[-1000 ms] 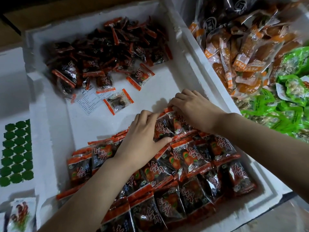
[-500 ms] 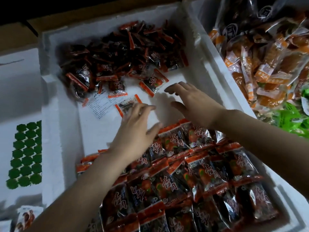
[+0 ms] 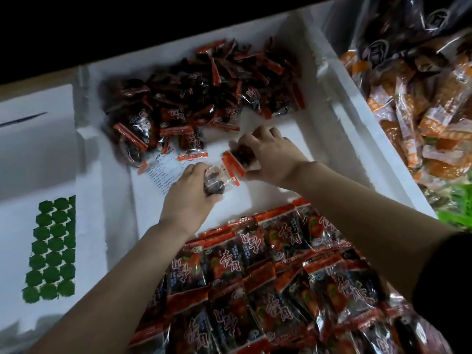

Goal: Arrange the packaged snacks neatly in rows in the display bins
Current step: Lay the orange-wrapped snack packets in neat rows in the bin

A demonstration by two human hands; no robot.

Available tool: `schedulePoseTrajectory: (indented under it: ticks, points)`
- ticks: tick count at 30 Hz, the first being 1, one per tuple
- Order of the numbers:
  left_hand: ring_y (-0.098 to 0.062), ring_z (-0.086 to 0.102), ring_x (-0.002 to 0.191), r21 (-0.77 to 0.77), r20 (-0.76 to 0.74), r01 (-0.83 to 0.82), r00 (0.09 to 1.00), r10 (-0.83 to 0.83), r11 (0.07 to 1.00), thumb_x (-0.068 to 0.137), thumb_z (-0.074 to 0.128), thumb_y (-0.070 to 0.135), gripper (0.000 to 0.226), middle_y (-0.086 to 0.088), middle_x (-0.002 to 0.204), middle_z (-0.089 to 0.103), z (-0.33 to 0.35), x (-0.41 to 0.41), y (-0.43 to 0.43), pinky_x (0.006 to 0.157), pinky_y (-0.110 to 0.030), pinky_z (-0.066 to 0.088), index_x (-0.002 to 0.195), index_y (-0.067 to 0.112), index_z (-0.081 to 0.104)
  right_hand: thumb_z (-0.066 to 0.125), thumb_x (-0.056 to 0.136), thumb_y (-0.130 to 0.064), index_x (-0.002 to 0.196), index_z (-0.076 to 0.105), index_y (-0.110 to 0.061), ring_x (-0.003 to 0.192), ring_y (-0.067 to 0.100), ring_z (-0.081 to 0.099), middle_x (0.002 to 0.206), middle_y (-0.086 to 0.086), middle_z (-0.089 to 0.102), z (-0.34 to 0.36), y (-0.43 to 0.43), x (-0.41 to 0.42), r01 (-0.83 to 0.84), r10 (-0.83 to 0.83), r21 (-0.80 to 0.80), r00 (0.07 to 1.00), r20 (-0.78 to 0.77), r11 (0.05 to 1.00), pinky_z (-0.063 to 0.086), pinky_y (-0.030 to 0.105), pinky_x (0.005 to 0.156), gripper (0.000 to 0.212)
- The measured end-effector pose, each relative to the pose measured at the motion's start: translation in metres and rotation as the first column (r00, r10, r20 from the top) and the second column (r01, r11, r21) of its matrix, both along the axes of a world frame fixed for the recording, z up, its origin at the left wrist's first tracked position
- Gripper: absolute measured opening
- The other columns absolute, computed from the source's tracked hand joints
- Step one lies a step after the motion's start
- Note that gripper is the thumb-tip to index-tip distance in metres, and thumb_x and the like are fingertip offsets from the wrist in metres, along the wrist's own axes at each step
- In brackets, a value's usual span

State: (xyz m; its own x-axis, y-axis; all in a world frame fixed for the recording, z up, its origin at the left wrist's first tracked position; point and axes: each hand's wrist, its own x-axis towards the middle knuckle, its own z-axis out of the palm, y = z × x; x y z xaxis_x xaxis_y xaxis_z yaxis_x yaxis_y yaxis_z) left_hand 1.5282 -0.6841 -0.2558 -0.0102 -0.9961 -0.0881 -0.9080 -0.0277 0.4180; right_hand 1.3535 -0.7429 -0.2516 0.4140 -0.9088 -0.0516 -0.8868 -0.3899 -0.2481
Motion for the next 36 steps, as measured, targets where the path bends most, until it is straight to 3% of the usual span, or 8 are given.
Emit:
schedulePoseTrajectory:
  ticks: [6,10,15,18,22,26,30,36]
  points:
    - [-0.017,0.058,0.078,-0.124,-0.009,0.003,1.000,-0.004,0.992,0.084,0.068,0.034,0.016,0.007,0.088,0.065,0.014,-0.002,0.015,0.064,-0.029,0.042,0.094,0.027,0.057,0.069,0.077,-0.047,0.125,0.042,-0.015,0.115,0.024,0.043,0.123,0.008,0.049,0.008,0.017,-0.005,-0.065,0.065,0.017,0.998,0.002,0.998,0.037,0.035,0.094,0.065]
    - [-0.015,0.047,0.059,-0.198,-0.110,-0.075,0.992,0.054,0.977,0.082,0.070,0.028,0.026,0.012,0.062,0.049,0.025,0.003,0.029,0.057,-0.030,0.034,0.076,0.024,0.045,0.067,0.082,-0.031,0.124,0.036,-0.007,0.111,0.027,0.048,0.118,0.012,0.053,0.010,0.029,0.008,0.014,-0.029,0.119,0.992,0.123,0.993,0.038,0.032,0.084,0.058]
    - [-0.014,0.047,0.054,-0.241,-0.265,-0.129,0.962,0.063,0.962,0.090,0.059,0.019,0.021,0.001,0.064,0.051,0.047,0.009,0.055,0.048,-0.019,0.034,0.088,0.011,0.039,0.045,0.095,-0.019,0.121,0.044,-0.002,0.106,0.031,0.052,0.120,0.016,0.050,0.029,0.045,0.029,0.031,-0.069,0.115,0.938,0.340,0.993,0.034,0.028,0.080,0.031]
    - [-0.025,0.060,0.070,-0.187,-0.404,-0.240,0.903,0.148,0.953,0.094,0.051,0.017,0.012,-0.013,0.082,0.066,0.058,0.016,0.074,0.060,-0.027,0.043,0.096,0.011,0.041,0.040,0.097,-0.018,0.120,0.039,-0.007,0.089,0.025,0.056,0.104,0.012,0.059,0.051,0.068,0.040,-0.007,-0.117,0.218,0.827,0.549,0.976,0.040,0.030,0.068,0.025]
    - [-0.029,0.063,0.080,-0.082,-0.536,-0.335,0.809,0.242,0.939,0.093,0.050,0.016,0.016,-0.018,0.087,0.059,0.070,0.027,0.099,0.077,-0.044,0.049,0.090,0.022,0.035,0.049,0.094,-0.041,0.124,0.025,-0.014,0.059,0.006,0.047,0.073,-0.006,0.048,0.067,0.105,0.052,-0.074,-0.260,0.453,0.733,0.629,0.888,0.035,0.011,0.043,0.047]
    - [-0.010,0.046,0.069,0.060,-0.546,-0.347,0.774,0.322,0.936,0.088,0.054,0.047,0.038,0.003,0.081,0.046,0.081,0.039,0.120,0.065,-0.030,0.042,0.109,0.020,0.037,0.032,0.088,-0.065,0.138,0.009,-0.012,0.065,0.005,0.046,0.070,-0.003,0.042,0.066,0.126,0.063,-0.108,-0.330,0.657,0.796,0.507,0.746,0.041,0.020,0.066,0.076]
    - [-0.003,0.040,0.065,0.159,-0.556,-0.337,0.746,0.366,0.928,0.070,0.035,0.071,0.052,0.010,0.074,0.042,0.096,0.051,0.138,0.062,-0.025,0.034,0.095,0.026,0.041,0.042,0.094,-0.050,0.107,0.031,-0.012,0.072,0.014,0.052,0.086,0.007,0.051,0.053,0.137,0.082,-0.123,-0.342,0.664,0.780,0.525,0.738,0.045,0.029,0.070,0.042]
    - [0.001,0.046,0.053,0.202,-0.563,-0.358,0.719,0.408,0.911,0.069,0.045,0.067,0.048,0.009,0.069,0.044,0.098,0.070,0.155,0.061,-0.022,0.036,0.086,0.023,0.039,0.062,0.088,-0.029,0.087,0.055,-0.015,0.069,0.006,0.053,0.077,-0.006,0.056,0.040,0.142,0.114,-0.052,-0.256,0.510,0.819,0.513,0.859,0.036,0.008,0.049,0.015]
